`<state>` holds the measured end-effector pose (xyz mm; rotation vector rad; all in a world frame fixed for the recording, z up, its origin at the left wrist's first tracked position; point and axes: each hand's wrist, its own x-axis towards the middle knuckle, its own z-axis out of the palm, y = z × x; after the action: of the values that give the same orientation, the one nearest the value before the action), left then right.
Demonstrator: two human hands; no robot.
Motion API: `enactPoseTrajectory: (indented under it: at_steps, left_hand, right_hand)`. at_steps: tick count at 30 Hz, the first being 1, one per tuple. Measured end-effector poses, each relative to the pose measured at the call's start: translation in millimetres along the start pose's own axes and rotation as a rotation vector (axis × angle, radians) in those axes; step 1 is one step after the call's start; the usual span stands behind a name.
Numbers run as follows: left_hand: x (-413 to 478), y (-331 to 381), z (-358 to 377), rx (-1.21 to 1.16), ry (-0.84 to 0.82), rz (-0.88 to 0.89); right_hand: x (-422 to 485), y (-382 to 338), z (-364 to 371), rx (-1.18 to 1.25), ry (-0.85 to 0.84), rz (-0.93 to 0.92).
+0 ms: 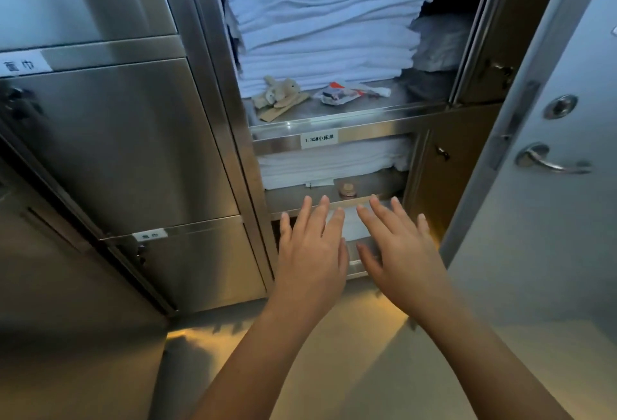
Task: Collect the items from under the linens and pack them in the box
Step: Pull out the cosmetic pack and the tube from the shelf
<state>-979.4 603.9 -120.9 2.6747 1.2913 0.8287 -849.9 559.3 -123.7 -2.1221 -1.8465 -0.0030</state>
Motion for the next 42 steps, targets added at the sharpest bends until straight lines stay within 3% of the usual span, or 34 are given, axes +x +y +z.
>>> enactPoseTrajectory:
  at_steps: [9, 17, 24, 31, 42]
  left_hand:
    - [79.5, -24.2, 47.7, -0.009, -0.093, 0.019]
    - [189.8, -75.2, 85.4, -0.081, -0.036, 0.046]
    - [280.6, -118.1, 116.5, -0.063, -0.098, 0.075]
    - [344.6, -116.9, 159.5, -0.051, -0.168, 0.102]
    - [468.9, -100.6, 225.5, 0.063, -0.066, -0.052]
  right_hand:
    - [80.1, 42.5, 20.6, -0.005, -0.045, 0.043]
    - [199.4, 63.3, 35.5, -0.053, -0.017, 0.069]
    - [290.2, 79.2, 46.5, -0.058, -0.009, 0.122]
    - [341.3, 130.1, 53.0, -0.054, -0.032, 0.173]
    - [466.8, 234.0, 55.8, -0.056, -0.072, 0.060]
